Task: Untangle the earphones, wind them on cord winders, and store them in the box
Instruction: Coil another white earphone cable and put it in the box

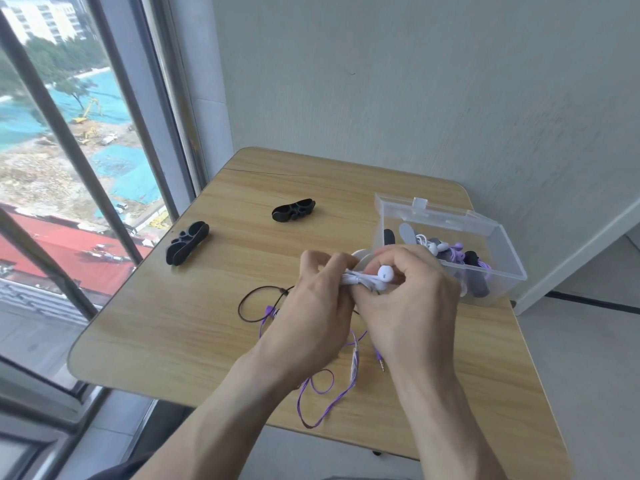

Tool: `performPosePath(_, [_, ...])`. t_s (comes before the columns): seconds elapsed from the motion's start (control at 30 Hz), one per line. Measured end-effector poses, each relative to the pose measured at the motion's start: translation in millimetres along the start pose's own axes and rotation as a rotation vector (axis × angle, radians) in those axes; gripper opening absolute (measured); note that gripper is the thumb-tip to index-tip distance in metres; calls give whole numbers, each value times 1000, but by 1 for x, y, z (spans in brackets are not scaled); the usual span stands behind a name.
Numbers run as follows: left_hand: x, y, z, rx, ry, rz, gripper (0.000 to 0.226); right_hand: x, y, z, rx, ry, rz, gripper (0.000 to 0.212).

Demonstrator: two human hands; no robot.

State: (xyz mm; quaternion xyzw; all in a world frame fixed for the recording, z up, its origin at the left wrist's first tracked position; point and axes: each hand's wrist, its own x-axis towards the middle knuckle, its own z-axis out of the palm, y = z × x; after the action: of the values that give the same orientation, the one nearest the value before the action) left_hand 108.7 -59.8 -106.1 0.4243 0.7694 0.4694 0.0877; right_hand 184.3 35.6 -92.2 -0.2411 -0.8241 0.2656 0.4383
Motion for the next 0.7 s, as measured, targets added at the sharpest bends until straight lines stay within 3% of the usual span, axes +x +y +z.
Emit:
performPosePath(0.53, [2, -8, -3, -46, 50, -168, 35, 0, 0, 7, -60, -76, -142, 26])
performPosePath(0.7, [2, -9, -10, -33, -27, -268, 31, 0, 1, 0, 102, -248, 41, 22])
